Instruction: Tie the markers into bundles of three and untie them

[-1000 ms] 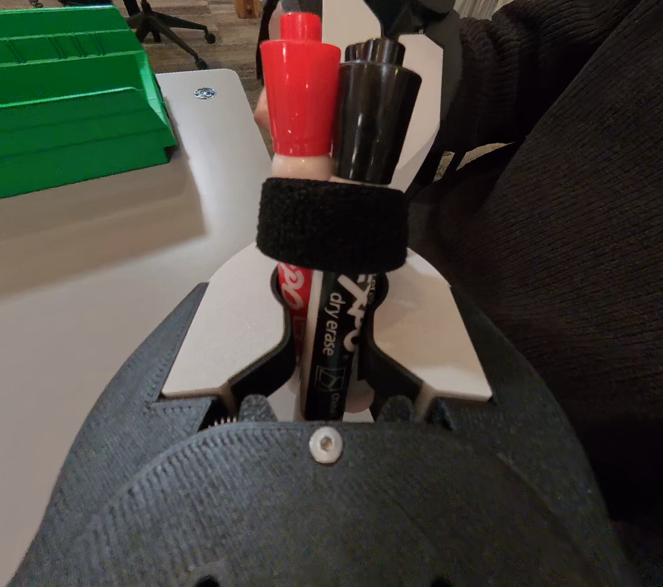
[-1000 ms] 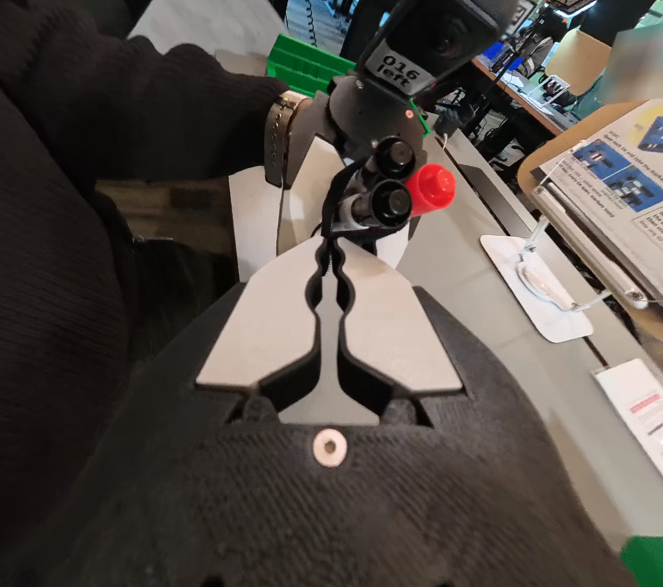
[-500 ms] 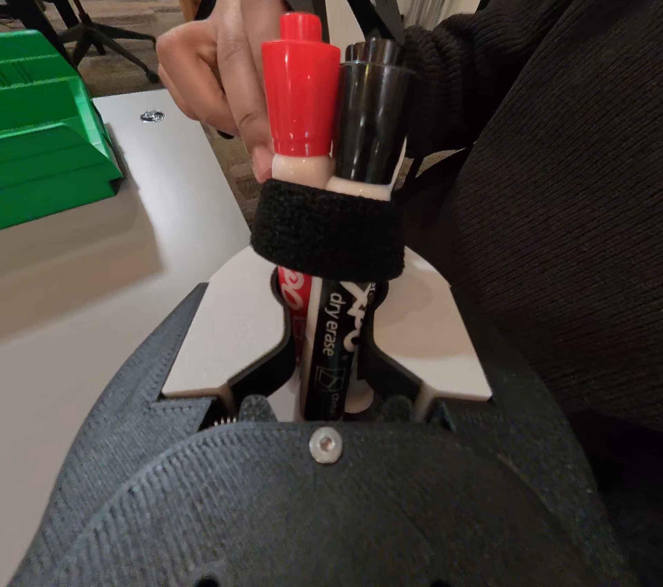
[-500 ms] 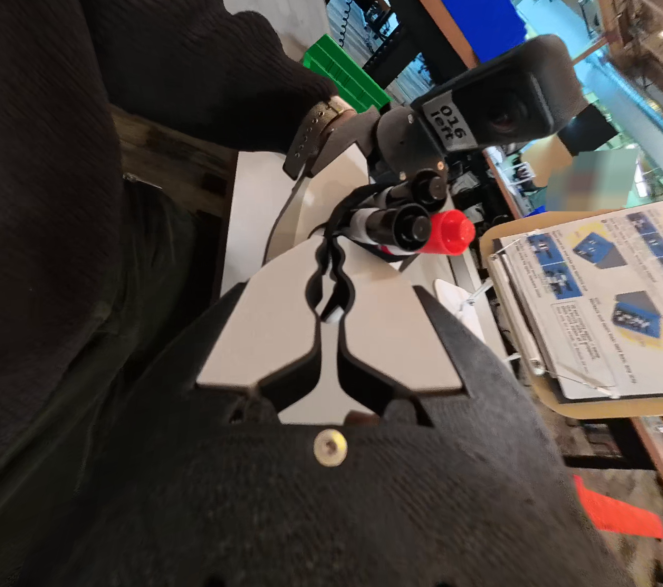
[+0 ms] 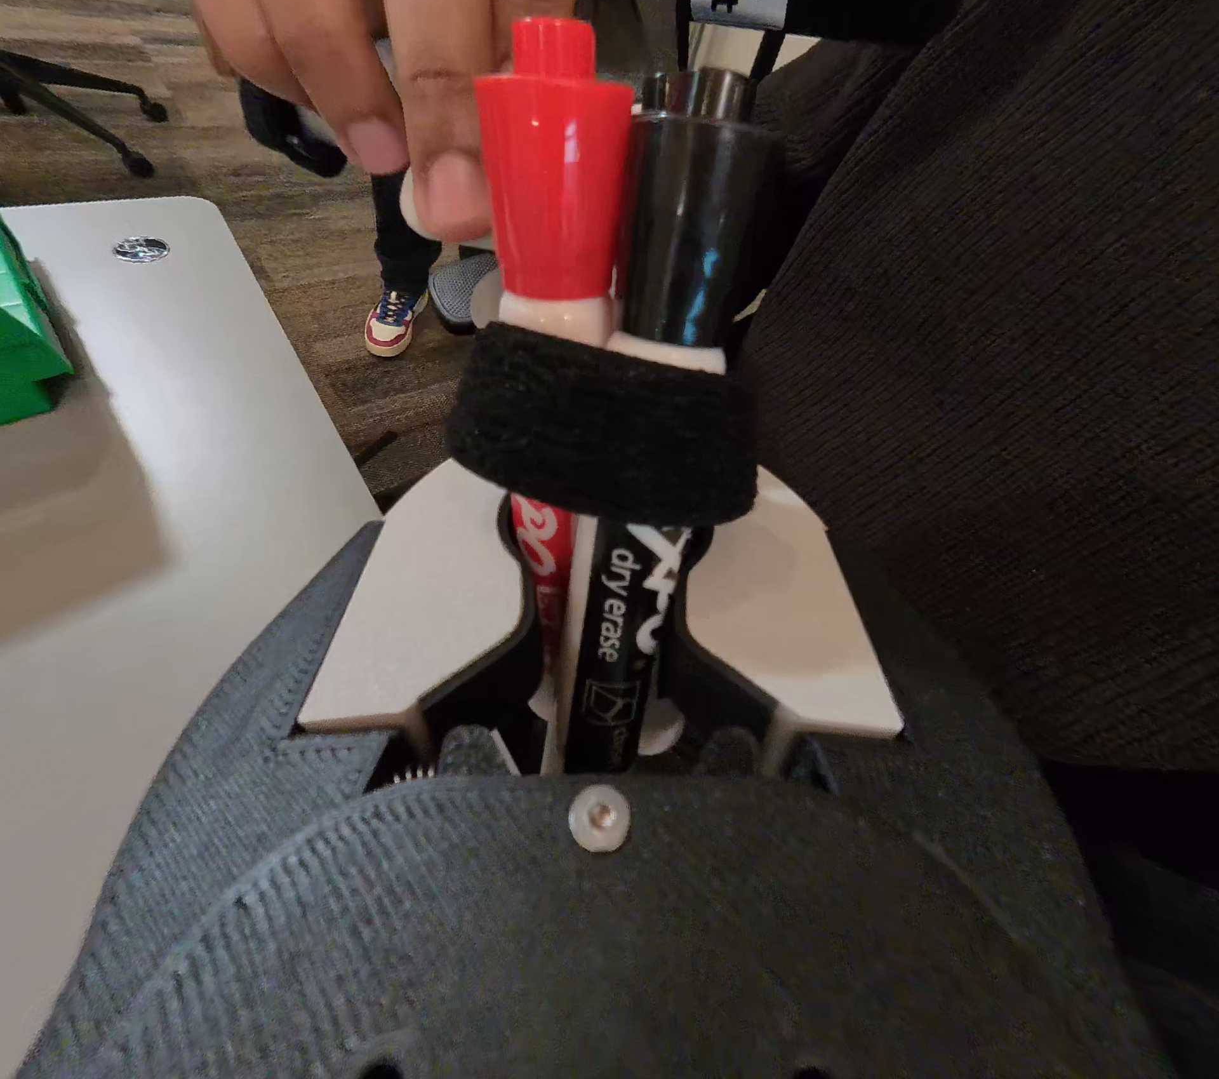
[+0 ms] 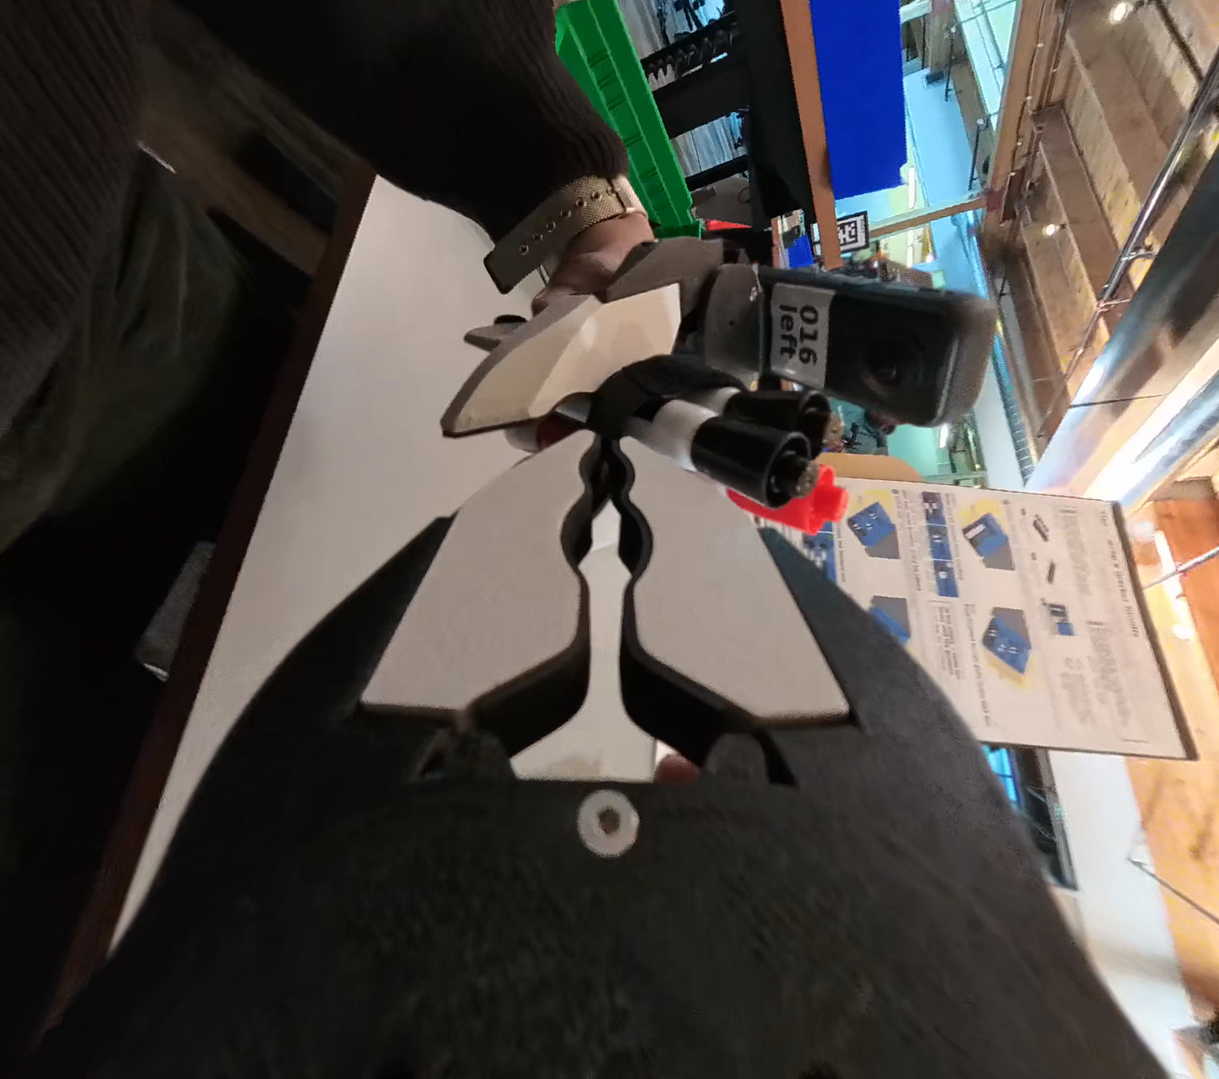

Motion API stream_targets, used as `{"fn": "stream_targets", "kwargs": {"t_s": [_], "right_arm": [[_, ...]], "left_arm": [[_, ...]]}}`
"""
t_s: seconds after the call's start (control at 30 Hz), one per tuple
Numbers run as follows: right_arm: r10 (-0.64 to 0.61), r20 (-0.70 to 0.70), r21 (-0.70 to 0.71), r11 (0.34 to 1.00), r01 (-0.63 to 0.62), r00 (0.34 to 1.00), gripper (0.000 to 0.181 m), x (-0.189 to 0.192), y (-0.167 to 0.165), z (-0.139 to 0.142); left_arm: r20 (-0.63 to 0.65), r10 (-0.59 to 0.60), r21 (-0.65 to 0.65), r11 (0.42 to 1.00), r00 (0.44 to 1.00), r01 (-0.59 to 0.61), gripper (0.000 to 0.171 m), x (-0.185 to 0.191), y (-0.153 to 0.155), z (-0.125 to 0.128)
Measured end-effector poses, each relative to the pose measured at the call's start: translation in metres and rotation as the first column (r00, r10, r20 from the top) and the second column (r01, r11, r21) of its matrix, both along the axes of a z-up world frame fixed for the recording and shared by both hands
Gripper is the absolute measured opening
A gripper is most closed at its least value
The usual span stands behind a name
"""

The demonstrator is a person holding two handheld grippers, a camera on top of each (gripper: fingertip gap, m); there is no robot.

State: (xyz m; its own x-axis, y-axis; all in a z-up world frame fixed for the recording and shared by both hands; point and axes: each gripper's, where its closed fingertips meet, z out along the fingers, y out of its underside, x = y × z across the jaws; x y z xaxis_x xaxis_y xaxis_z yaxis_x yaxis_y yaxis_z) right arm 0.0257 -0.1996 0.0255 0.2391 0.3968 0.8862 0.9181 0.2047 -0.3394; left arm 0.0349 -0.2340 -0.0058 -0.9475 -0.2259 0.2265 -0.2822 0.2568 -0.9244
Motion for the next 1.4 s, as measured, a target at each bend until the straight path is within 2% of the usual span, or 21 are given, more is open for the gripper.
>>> {"fn": "stream_targets", "kwargs": {"t_s": [0.17,0.47,0.83,1.0,1.1,1.27,1.4], "right_arm": [[0.007,0.078,0.036,0.999,-0.01,0.997,0.002,0.005,0.007,-0.001],[-0.049,0.071,0.123,0.992,0.04,0.996,0.005,0.018,0.017,-0.003],[-0.051,-0.06,0.122,0.991,0.058,0.997,0.016,0.018,0.019,0.007],[-0.062,-0.145,0.097,0.992,0.077,0.987,0.015,0.022,0.022,0.008],[-0.035,-0.198,0.063,0.997,0.049,0.98,0.008,0.018,0.022,0.005],[0.009,-0.298,0.044,0.999,0.004,0.955,0.007,0.015,0.021,0.006],[0.049,-0.25,0.117,0.993,-0.02,0.967,0.006,0.013,0.02,0.008]], "left_arm": [[-0.04,0.032,-0.021,0.999,0.999,-0.033,0.043,0.004,0.006,-0.001],[-0.043,0.039,-0.081,0.996,0.998,-0.043,0.043,0.008,0.011,0.0],[-0.024,0.035,-0.109,0.993,0.999,-0.037,0.043,0.008,0.01,0.006],[-0.023,0.039,-0.111,0.993,0.999,-0.042,0.044,0.009,0.011,0.005],[-0.025,0.032,-0.112,0.993,0.999,-0.035,0.044,0.008,0.01,0.005],[-0.019,0.021,-0.118,0.993,1.0,-0.023,0.044,0.006,0.009,0.007],[-0.013,0.013,-0.122,0.992,1.0,-0.015,0.044,0.005,0.007,0.009]]}}
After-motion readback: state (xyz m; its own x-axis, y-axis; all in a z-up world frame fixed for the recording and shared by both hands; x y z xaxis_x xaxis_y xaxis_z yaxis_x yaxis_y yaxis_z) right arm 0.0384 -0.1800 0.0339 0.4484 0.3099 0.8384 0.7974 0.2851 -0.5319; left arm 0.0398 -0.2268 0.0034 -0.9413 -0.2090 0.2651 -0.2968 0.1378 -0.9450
